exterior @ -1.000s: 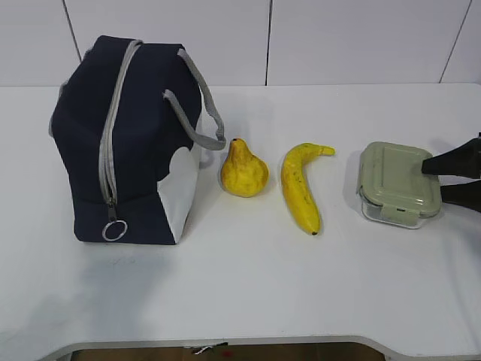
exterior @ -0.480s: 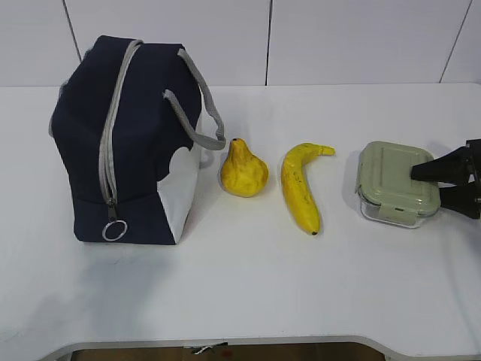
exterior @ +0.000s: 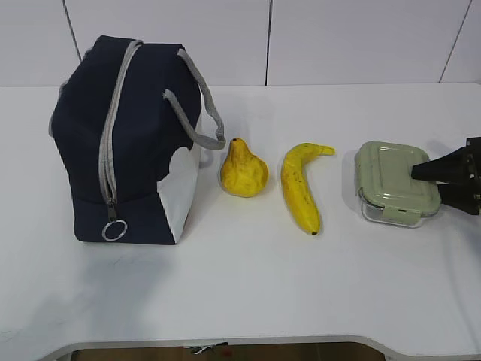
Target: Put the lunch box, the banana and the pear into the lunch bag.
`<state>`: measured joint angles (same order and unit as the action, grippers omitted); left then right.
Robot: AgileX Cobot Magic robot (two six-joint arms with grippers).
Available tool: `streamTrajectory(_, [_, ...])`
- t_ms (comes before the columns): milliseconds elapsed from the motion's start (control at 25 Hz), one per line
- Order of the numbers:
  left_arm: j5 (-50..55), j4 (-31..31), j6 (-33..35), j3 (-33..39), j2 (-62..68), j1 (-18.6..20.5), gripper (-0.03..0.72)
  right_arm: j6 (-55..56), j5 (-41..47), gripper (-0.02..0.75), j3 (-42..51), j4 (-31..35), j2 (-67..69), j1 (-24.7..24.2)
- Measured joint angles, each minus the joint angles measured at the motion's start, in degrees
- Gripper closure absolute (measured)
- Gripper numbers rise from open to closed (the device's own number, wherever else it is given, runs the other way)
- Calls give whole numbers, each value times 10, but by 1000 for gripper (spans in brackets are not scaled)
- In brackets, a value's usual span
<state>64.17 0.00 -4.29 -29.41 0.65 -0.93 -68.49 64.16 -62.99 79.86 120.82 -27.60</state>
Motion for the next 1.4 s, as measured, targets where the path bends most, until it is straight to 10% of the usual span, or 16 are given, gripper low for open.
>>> streamTrajectory(1400, [-6,-49,0,0,6,0,443,70,3,355,-3,0,-68,5])
